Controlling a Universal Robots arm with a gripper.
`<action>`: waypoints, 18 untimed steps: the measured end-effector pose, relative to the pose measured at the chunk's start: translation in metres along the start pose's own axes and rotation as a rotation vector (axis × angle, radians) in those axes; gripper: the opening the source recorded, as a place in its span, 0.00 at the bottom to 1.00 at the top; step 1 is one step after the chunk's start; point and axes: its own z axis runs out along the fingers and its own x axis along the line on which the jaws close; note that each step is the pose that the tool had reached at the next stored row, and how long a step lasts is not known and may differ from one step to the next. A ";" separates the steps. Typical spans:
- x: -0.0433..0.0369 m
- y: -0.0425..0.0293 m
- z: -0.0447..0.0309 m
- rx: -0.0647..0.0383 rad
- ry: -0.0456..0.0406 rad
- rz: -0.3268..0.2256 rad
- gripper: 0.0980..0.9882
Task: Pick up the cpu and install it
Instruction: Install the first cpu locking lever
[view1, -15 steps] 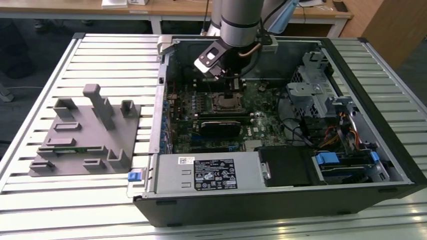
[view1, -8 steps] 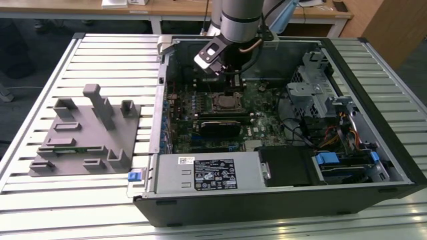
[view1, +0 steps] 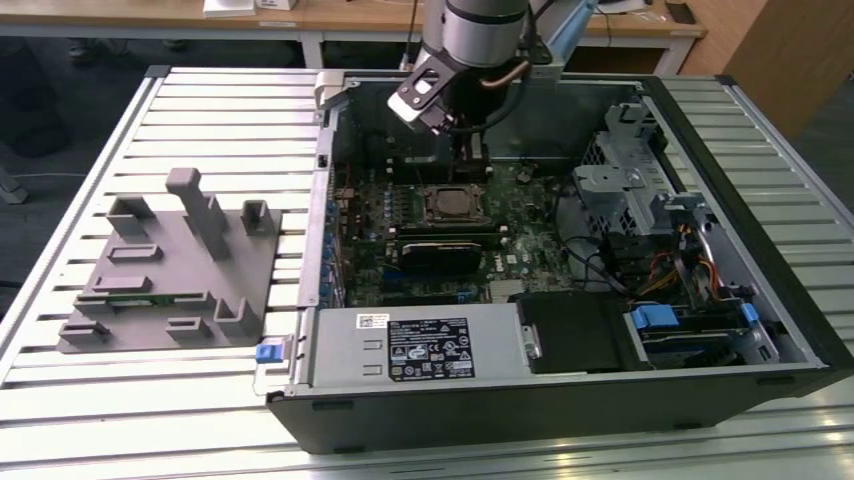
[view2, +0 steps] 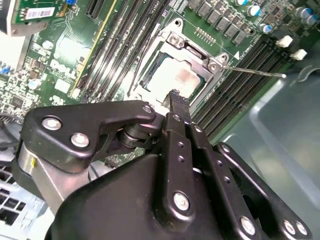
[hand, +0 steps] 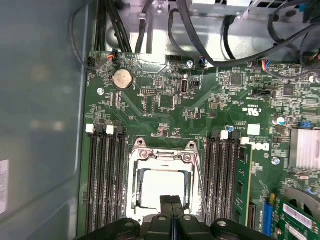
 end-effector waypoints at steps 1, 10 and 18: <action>0.0000 0.0000 -0.0024 0.000 -0.0001 0.000 0.01; 0.0002 0.0000 -0.0212 0.000 0.0000 0.000 0.01; 0.0002 0.0000 -0.0224 0.000 -0.0001 -0.052 0.01</action>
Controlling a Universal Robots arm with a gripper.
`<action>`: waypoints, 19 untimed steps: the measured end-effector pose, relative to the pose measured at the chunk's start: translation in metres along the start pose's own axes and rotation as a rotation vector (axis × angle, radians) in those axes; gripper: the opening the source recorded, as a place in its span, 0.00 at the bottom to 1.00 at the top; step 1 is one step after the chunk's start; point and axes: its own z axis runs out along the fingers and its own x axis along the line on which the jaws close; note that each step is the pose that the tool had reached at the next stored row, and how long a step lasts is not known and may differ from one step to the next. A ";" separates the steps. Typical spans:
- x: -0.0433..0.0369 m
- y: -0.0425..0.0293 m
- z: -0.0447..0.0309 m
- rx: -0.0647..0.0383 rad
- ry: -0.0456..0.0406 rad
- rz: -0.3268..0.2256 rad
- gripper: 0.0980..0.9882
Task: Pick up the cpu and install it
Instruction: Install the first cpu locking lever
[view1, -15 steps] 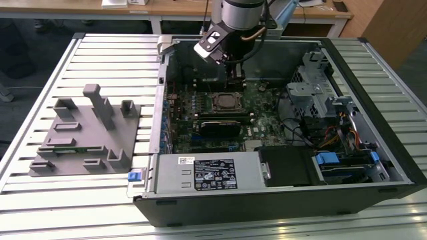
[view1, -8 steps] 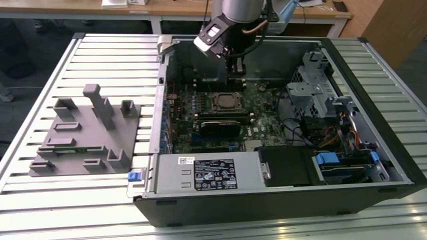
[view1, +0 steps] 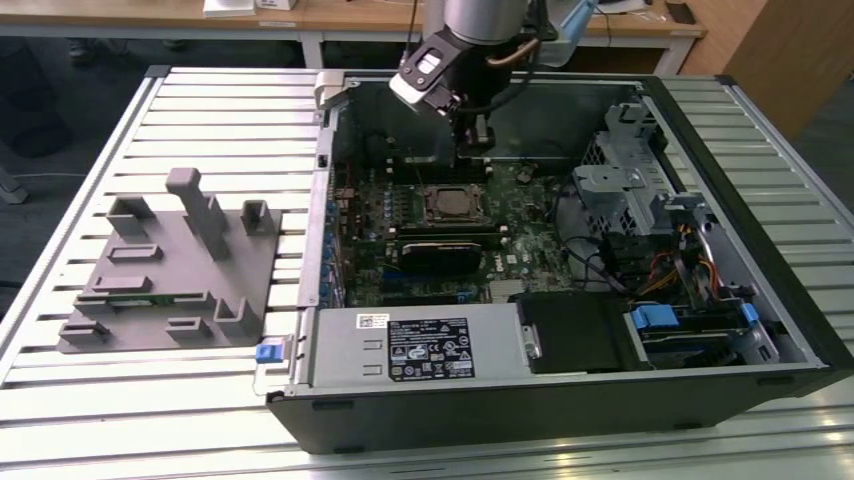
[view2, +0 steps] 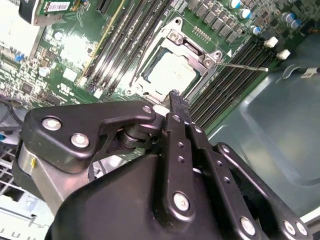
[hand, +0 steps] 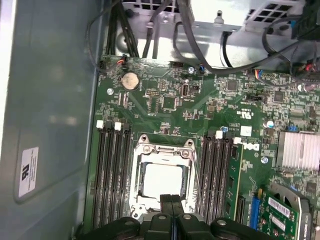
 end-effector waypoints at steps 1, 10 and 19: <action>0.0000 0.0000 0.0000 0.000 -0.0001 -0.014 0.01; 0.0000 0.0000 0.0000 0.001 -0.0001 -0.155 0.01; 0.0000 0.0000 0.0002 0.003 -0.0010 -0.298 0.01</action>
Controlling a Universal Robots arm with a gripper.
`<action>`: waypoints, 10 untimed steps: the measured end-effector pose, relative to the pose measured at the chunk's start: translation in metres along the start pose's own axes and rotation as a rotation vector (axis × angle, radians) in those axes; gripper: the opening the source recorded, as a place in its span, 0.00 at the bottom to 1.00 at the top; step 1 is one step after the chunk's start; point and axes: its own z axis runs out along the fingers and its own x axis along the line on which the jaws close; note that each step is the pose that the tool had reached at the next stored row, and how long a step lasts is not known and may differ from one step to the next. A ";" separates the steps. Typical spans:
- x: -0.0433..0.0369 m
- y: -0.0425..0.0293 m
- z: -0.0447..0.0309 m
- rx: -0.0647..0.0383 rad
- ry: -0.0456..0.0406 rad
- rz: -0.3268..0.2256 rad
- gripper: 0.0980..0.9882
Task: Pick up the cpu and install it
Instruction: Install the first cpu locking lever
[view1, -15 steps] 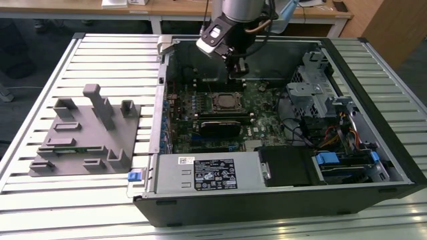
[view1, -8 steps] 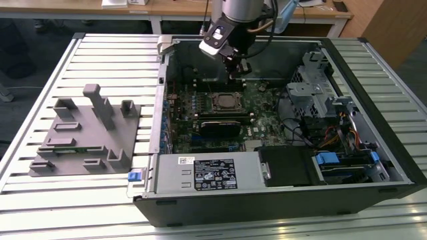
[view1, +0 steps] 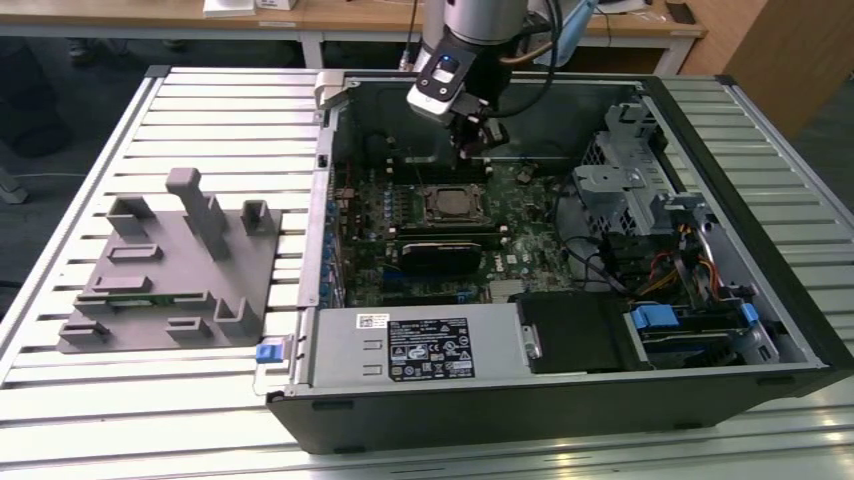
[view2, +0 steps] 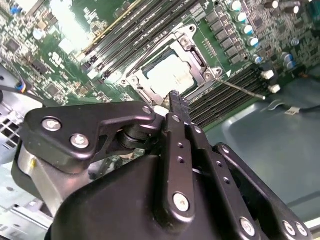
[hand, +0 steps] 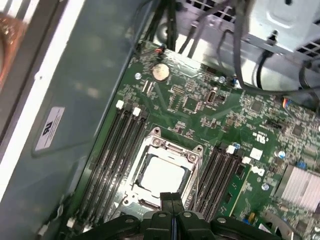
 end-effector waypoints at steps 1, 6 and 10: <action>0.0000 0.0000 0.0000 0.001 -0.0011 -0.010 0.01; 0.0000 -0.0001 -0.0001 0.004 -0.0078 -0.025 0.01; 0.0000 -0.0001 -0.0001 0.004 -0.0094 -0.033 0.01</action>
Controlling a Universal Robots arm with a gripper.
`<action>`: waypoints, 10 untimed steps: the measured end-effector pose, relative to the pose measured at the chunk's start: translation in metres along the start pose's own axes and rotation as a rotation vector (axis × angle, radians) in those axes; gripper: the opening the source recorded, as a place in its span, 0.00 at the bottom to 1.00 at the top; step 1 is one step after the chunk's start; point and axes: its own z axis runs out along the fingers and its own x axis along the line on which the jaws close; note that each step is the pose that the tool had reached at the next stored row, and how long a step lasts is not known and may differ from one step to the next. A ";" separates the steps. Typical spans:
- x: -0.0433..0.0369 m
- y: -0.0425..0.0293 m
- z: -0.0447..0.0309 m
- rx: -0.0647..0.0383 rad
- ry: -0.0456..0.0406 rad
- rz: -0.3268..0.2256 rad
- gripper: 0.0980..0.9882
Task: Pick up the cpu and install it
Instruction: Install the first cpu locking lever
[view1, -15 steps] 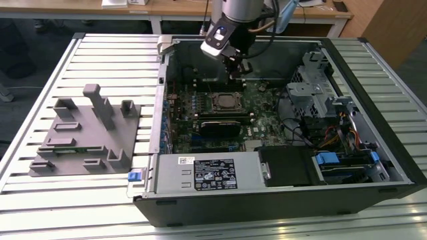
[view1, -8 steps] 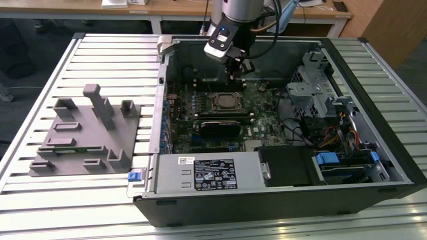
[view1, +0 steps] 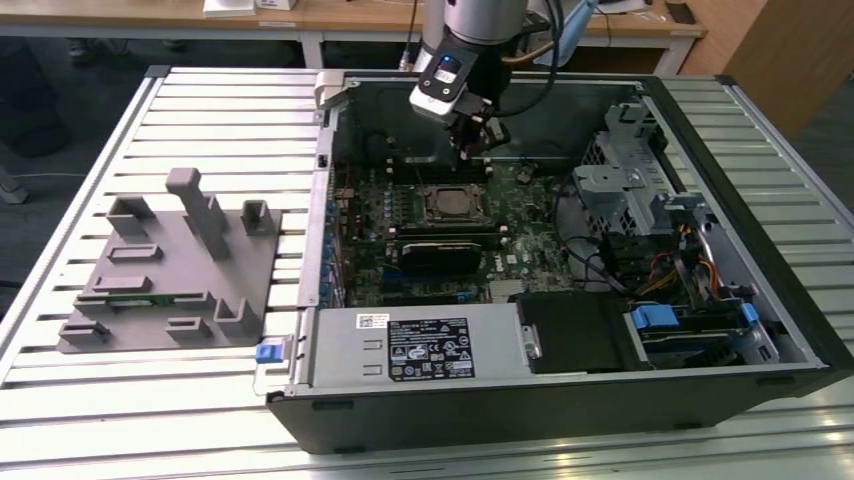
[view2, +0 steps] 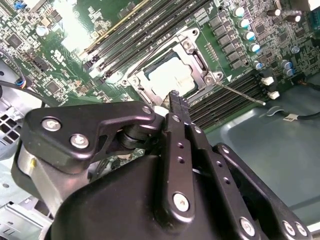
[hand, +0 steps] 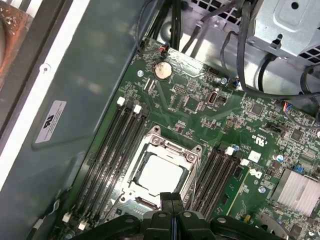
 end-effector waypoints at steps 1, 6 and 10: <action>0.0000 0.0000 0.0000 0.000 0.0000 -0.003 0.01; 0.0000 0.0000 0.0001 0.000 -0.0013 -0.037 0.01; 0.0000 0.0000 0.0001 0.001 -0.0033 -0.060 0.01</action>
